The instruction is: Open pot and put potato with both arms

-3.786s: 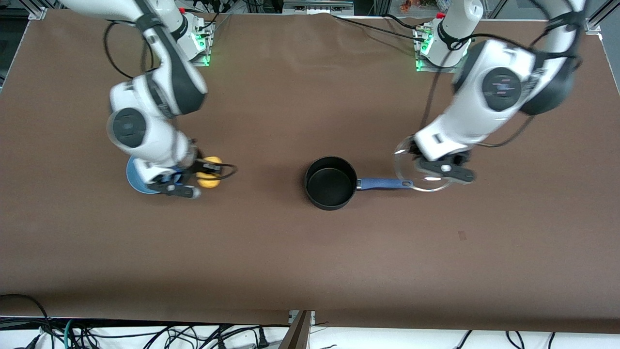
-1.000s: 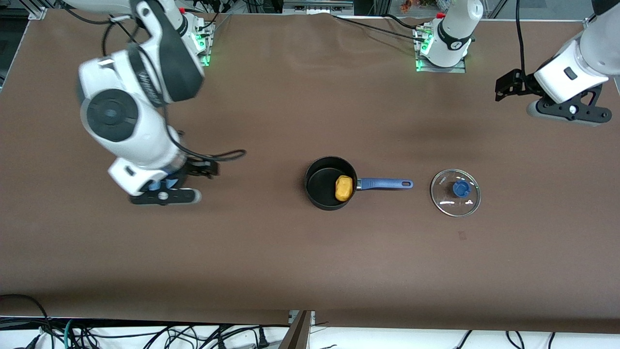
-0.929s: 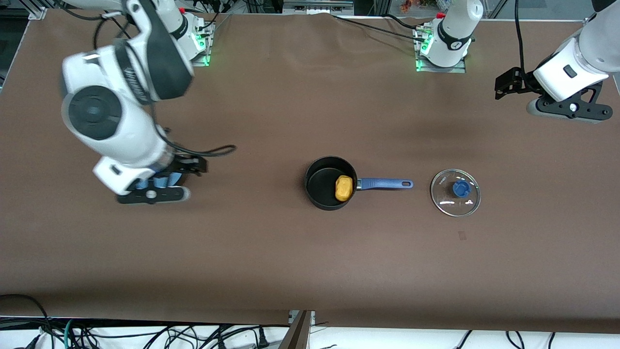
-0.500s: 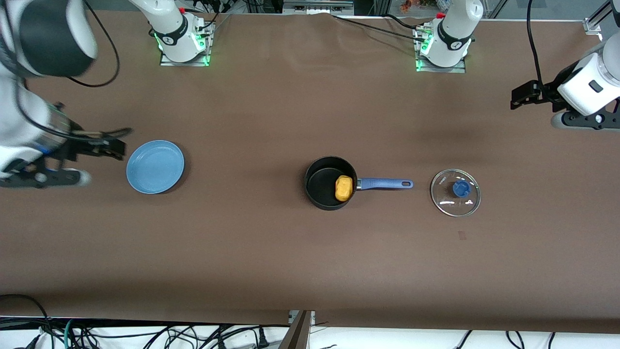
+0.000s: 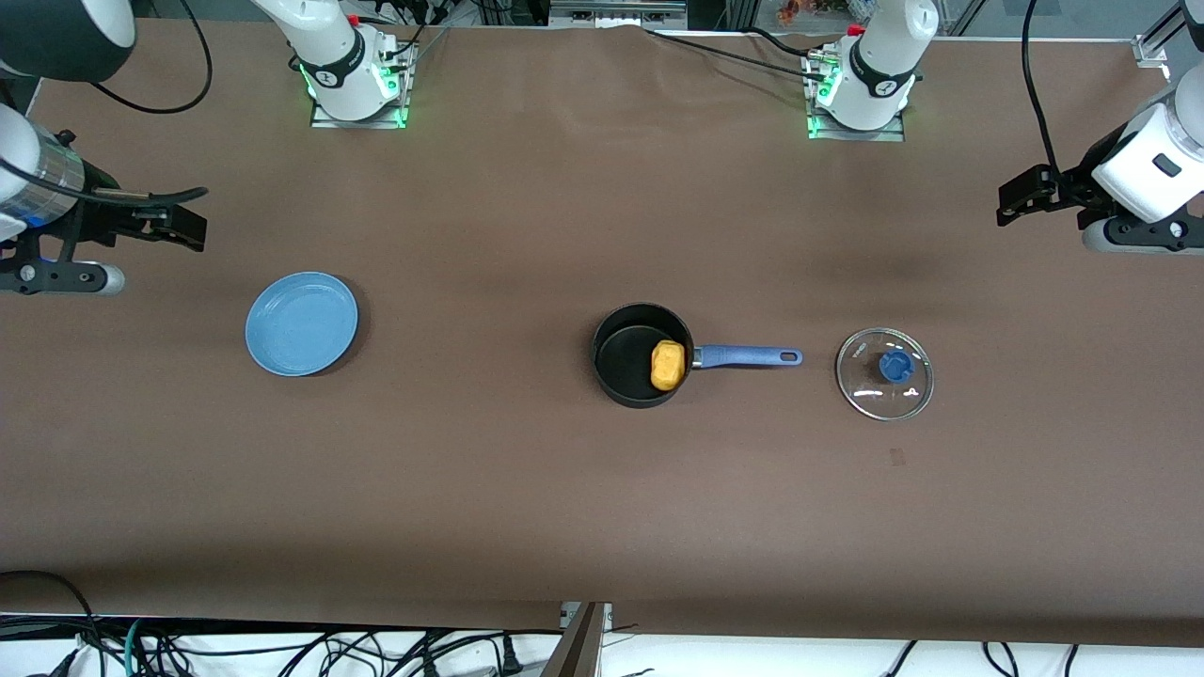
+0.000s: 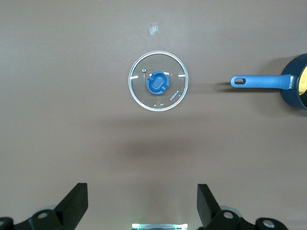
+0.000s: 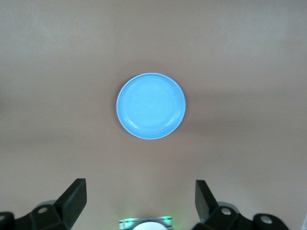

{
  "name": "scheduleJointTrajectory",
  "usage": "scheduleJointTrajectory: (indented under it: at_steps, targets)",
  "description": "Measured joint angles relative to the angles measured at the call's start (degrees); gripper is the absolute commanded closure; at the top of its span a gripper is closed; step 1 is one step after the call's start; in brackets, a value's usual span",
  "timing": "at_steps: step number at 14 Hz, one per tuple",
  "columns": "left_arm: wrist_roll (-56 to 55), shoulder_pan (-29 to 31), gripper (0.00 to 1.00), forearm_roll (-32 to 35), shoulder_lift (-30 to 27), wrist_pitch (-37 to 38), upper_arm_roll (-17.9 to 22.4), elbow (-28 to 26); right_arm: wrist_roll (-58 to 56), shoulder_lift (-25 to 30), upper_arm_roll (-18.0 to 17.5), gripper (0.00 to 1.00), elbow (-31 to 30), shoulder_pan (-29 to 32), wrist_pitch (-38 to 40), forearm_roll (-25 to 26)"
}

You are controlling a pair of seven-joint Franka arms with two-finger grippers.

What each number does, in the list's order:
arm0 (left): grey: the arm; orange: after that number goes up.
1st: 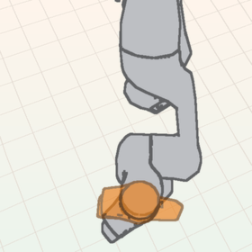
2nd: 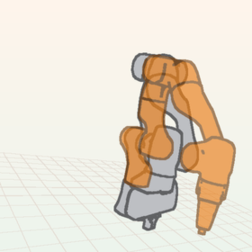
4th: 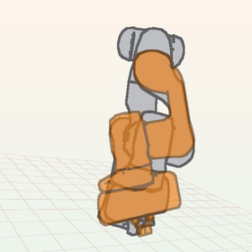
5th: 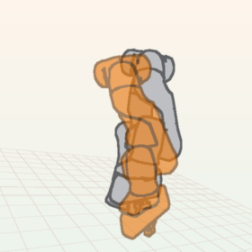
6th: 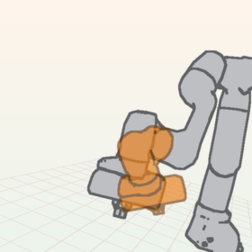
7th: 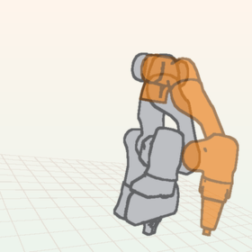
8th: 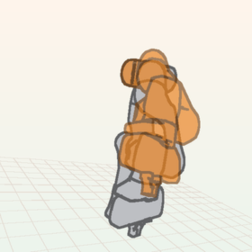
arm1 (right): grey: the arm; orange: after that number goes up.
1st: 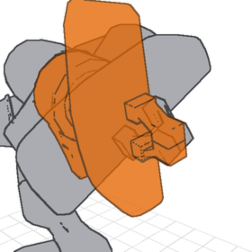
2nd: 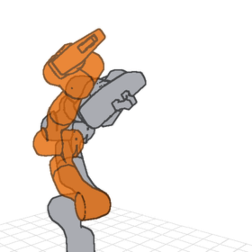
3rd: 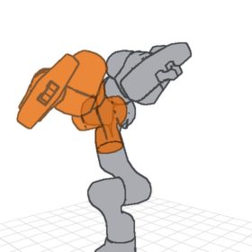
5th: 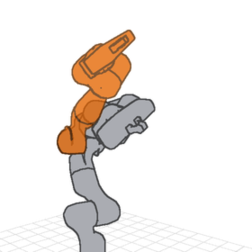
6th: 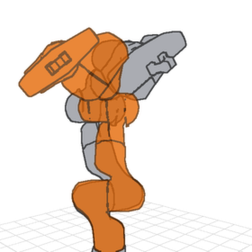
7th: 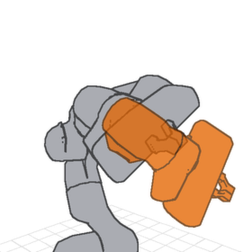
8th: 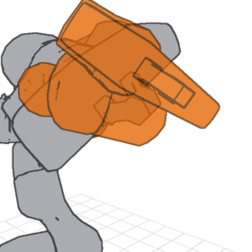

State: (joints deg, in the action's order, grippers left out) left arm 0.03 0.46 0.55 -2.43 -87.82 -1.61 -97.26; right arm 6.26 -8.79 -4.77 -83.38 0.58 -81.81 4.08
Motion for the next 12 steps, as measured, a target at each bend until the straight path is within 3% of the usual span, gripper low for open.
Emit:
scheduleJointTrajectory:
  at_steps: [2,7,12]
  targets:
    - [0.02,-0.12,0.00,0.00,-0.55,-0.25,-0.11,0.01,-2.27,1.16,2.18,0.00,-2.00,0.29,-1.10,-2.04]
    - [0.02,-0.63,0.00,0.00,-1.67,-0.52,-0.20,0.01,-3.55,4.84,2.14,0.00,-2.21,0.17,-2.18,-2.37]
    - [0.02,-0.72,0.00,0.12,-2.00,-0.68,-0.20,0.00,-8.69,5.11,2.23,0.00,-3.13,0.19,-3.53,-2.36]
